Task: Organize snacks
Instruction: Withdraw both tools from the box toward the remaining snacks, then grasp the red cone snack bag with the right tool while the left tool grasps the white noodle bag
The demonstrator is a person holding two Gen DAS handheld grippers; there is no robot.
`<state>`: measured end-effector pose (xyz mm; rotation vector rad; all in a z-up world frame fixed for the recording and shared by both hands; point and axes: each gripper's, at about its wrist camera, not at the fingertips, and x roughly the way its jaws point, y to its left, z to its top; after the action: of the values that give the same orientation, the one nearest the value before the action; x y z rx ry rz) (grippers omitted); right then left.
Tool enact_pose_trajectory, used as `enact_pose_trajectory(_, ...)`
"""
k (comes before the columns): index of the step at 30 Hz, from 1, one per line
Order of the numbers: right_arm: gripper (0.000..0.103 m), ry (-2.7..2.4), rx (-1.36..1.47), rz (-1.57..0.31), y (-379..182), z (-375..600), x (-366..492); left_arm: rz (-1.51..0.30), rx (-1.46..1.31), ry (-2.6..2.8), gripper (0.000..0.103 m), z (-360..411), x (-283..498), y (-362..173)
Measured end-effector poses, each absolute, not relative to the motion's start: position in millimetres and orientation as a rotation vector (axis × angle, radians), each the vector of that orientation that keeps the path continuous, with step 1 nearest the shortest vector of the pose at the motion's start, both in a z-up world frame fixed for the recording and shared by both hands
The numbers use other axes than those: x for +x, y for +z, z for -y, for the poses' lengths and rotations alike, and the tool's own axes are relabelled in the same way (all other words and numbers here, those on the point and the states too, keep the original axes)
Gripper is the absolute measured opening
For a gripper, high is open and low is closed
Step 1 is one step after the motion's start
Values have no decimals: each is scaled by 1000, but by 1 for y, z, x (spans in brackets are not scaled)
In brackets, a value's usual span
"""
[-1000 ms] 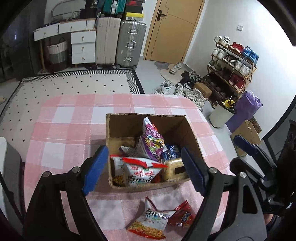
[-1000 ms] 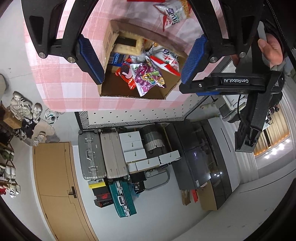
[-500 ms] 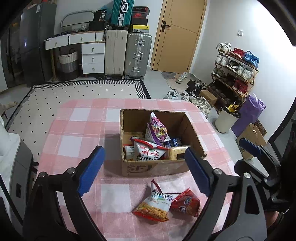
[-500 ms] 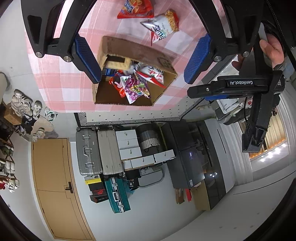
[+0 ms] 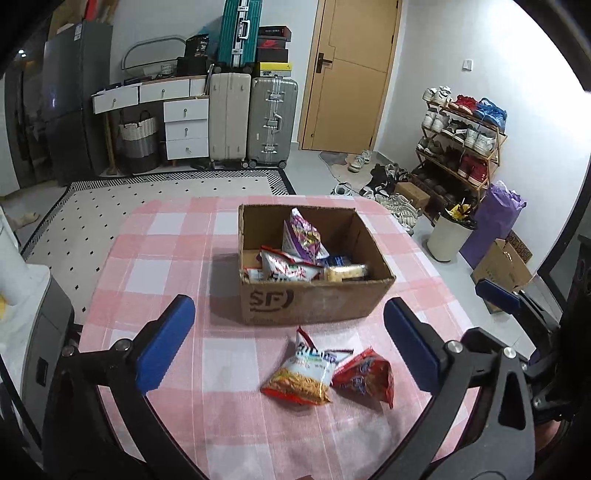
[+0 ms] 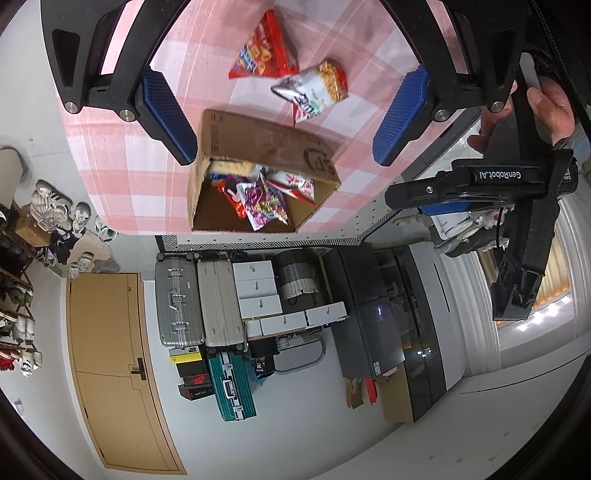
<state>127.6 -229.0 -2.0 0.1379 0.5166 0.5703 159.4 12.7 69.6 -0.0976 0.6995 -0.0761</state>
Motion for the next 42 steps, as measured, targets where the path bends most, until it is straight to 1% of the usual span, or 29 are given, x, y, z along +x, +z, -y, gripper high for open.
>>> enact_pose_trajectory(5, 101, 590, 141, -500, -12, 234, 105, -710, -101, -74, 102, -10, 138, 52)
enact_pose_trajectory(17, 101, 568, 128, -629, -63, 225, 87, -785, -110, -79, 102, -2, 105, -2)
enact_pose_trajectory(33, 101, 561, 163, -802, -125, 205, 139, -880, -132, -99, 102, -10, 116, -55)
enact_pose_trajectory(42, 100, 536, 184, -862, -147, 196, 170, -923, -168, -96, 102, -22, 134, -79)
